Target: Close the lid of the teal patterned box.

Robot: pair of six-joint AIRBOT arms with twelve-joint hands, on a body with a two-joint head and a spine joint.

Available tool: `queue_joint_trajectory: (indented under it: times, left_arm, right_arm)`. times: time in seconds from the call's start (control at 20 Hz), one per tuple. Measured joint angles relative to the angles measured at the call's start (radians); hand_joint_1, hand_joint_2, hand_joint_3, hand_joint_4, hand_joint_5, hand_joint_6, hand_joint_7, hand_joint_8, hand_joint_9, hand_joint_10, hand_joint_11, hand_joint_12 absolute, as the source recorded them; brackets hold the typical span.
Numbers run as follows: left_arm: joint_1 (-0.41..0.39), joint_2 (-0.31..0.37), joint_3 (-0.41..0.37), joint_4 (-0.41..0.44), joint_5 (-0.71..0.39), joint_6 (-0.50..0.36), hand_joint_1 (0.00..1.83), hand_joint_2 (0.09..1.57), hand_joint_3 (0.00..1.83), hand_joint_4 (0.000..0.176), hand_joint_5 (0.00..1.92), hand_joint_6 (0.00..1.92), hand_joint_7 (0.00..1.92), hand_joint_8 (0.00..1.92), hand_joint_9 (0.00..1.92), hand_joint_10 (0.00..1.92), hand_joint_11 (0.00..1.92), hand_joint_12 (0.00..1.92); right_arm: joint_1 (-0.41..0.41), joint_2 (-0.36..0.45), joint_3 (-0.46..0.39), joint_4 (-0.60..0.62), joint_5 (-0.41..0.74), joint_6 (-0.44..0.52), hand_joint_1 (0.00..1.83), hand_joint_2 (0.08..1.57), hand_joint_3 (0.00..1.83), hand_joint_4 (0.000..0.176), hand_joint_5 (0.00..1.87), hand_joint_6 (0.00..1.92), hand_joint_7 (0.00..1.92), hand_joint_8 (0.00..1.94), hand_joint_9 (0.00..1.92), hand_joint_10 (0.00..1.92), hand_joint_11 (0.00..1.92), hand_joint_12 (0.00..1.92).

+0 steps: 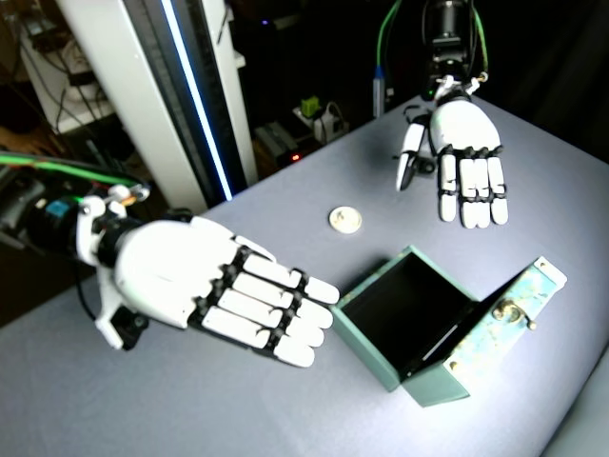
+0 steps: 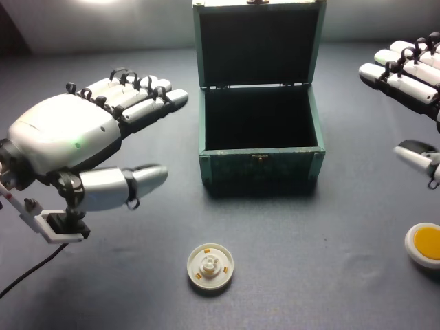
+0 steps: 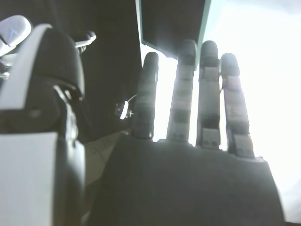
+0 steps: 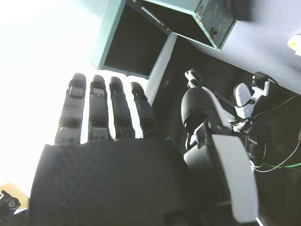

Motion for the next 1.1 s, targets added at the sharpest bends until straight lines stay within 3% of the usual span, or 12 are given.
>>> queue_joint_trajectory:
  times: [0.05,0.1,0.2,0.3,0.35,0.4,0.45,0.5,0.6,0.75,0.95,1.1]
  left_arm:
    - [0.0,0.0,0.0,-0.007,-0.001,0.0,0.02,1.4,0.03,0.024,0.0,0.0,0.0,0.0,0.0,0.0,0.0,0.0]
    - [0.0,0.0,0.0,-0.008,0.0,0.0,0.02,1.39,0.02,0.035,0.0,0.0,0.0,0.0,0.0,0.0,0.0,0.0]
    - [0.0,0.0,0.0,-0.003,-0.001,0.0,0.02,1.42,0.02,0.008,0.0,0.0,0.0,0.0,0.0,0.0,0.0,0.0]
    - [0.0,0.0,0.0,-0.004,-0.001,0.0,0.05,1.41,0.01,0.029,0.01,0.0,0.0,0.0,0.0,0.0,0.05,0.03]
    - [-0.002,0.0,0.0,-0.004,-0.001,0.0,0.01,1.39,0.0,0.033,0.02,0.0,0.0,0.0,0.0,0.0,0.01,0.34]
    - [-0.007,-0.003,0.002,-0.004,0.0,0.0,0.05,1.39,0.0,0.027,0.03,0.0,0.0,0.0,0.0,0.0,0.0,0.22]
    - [-0.013,-0.011,0.007,-0.005,0.001,-0.001,0.09,1.39,0.0,0.015,0.03,0.0,0.0,0.0,0.0,0.0,0.0,0.2]
    - [-0.014,-0.013,0.008,-0.006,0.002,-0.001,0.15,1.39,0.0,0.009,0.04,0.01,0.0,0.0,0.0,0.0,0.0,0.19]
    - [-0.025,-0.024,0.019,0.006,0.017,-0.004,0.14,1.38,0.0,0.027,0.0,0.0,0.0,0.0,0.0,0.0,0.0,0.23]
    - [-0.036,-0.04,0.032,0.002,0.038,-0.007,0.15,1.39,0.0,0.014,0.0,0.0,0.0,0.0,0.0,0.0,0.0,0.19]
    - [-0.061,-0.071,0.051,0.018,0.07,-0.016,0.09,1.39,0.0,0.039,0.0,0.0,0.0,0.0,0.0,0.0,0.0,0.21]
    - [-0.083,-0.097,0.075,0.031,0.089,-0.023,0.1,1.39,0.0,0.001,0.01,0.0,0.0,0.0,0.0,0.0,0.0,0.0]
  right_arm:
    - [0.0,0.0,0.0,0.001,0.0,0.0,0.5,1.43,0.0,0.0,0.04,0.0,0.02,0.01,0.0,0.0,0.0,0.01]
    - [0.0,0.0,0.0,0.001,0.0,0.0,0.5,1.43,0.0,0.0,0.04,0.0,0.02,0.0,0.0,0.0,0.0,0.0]
    - [0.0,0.0,0.0,0.0,0.0,0.0,0.44,1.43,0.0,0.0,0.02,0.0,0.0,0.0,0.0,0.0,0.0,0.0]
    - [0.0,0.0,0.0,0.006,0.003,0.001,0.58,1.41,0.0,0.0,0.05,0.01,0.02,0.0,0.0,0.0,0.0,0.0]
    - [0.002,0.0,0.0,0.011,0.009,0.003,0.48,1.43,0.0,0.0,0.03,0.01,0.01,0.0,0.0,0.0,0.0,0.0]
    - [0.009,0.0,0.001,0.015,0.008,0.004,0.42,1.44,0.01,0.0,0.03,0.01,0.01,0.0,0.0,0.0,0.03,0.02]
    - [0.026,-0.004,0.014,0.017,0.013,0.005,0.39,1.46,0.0,0.0,0.03,0.0,0.0,0.0,0.0,0.0,0.0,0.2]
    - [0.034,-0.008,0.021,0.023,0.018,0.006,0.38,1.47,0.0,0.0,0.05,0.0,0.02,0.0,0.03,0.01,0.0,0.64]
    - [0.06,-0.032,0.059,0.047,0.021,0.026,0.3,1.47,0.0,0.0,0.05,0.01,0.07,0.0,0.06,0.23,0.0,1.51]
    - [0.114,-0.067,0.103,0.06,-0.026,0.032,0.22,1.46,0.0,0.0,0.02,0.0,0.02,0.0,0.0,0.24,0.0,1.44]
    - [0.206,-0.126,0.172,0.053,-0.105,0.032,0.22,1.43,0.0,0.0,0.01,0.0,0.03,0.0,0.0,0.31,0.0,1.46]
    - [0.271,-0.172,0.228,0.058,-0.169,0.033,0.07,1.4,0.0,0.0,0.0,0.0,0.0,0.0,0.01,0.02,0.0,0.91]
